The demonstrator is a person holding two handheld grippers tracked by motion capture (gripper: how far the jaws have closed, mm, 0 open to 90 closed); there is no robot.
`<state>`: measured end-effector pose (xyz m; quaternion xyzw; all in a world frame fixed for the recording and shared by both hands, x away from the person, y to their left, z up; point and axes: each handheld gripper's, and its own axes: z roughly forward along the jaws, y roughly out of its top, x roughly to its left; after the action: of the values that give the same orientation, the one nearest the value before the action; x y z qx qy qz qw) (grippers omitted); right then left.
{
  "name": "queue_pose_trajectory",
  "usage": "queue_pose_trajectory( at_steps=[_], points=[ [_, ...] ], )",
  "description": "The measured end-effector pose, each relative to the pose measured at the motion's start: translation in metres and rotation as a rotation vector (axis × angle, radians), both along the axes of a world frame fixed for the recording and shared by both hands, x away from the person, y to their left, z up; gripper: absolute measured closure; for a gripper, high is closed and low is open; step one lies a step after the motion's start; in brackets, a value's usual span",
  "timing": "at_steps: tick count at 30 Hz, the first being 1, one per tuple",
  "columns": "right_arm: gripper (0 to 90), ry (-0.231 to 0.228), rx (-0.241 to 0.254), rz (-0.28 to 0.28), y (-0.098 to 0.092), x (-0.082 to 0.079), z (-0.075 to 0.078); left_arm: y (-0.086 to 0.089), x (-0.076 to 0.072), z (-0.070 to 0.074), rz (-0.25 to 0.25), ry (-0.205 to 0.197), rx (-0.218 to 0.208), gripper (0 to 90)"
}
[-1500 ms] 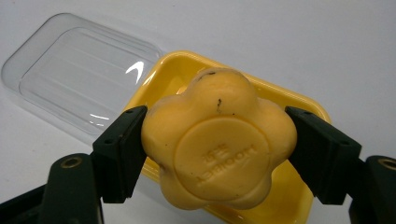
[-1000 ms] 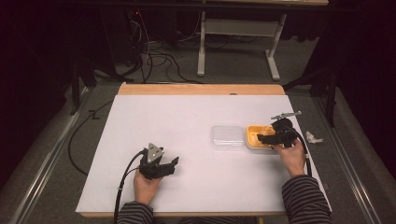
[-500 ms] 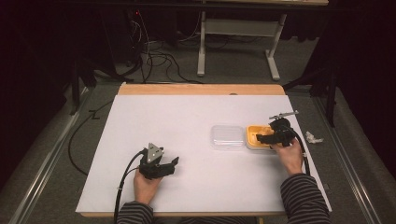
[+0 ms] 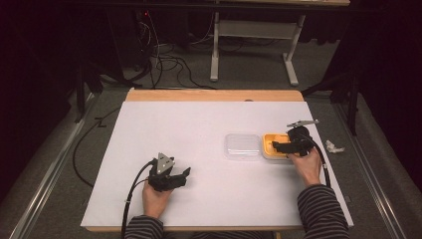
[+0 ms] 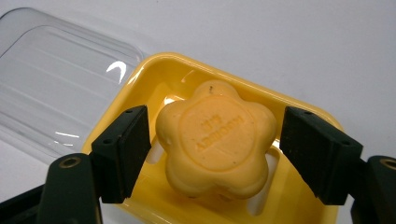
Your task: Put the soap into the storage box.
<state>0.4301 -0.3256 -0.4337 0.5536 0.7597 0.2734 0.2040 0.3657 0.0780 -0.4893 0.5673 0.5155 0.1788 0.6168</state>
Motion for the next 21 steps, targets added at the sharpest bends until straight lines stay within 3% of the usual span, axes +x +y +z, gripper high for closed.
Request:
queue_pose_trajectory(
  at_steps=[3, 9, 21],
  points=[
    [25.0, -0.021, 0.015, -0.004, -0.002, -0.003, 0.003, 0.000, 0.000, 0.000, 0.004, 0.002, -0.002, 27.3],
    [24.9, -0.115, 0.067, -0.015, -0.006, -0.017, 0.015, 0.000, 0.000, 0.000, 0.002, 0.000, -0.002, 27.0],
    [22.1, -0.220, 0.112, -0.027, -0.014, -0.044, 0.034, 0.000, 0.000, 0.000, 0.004, -0.004, 0.000, 26.8]
  ],
)
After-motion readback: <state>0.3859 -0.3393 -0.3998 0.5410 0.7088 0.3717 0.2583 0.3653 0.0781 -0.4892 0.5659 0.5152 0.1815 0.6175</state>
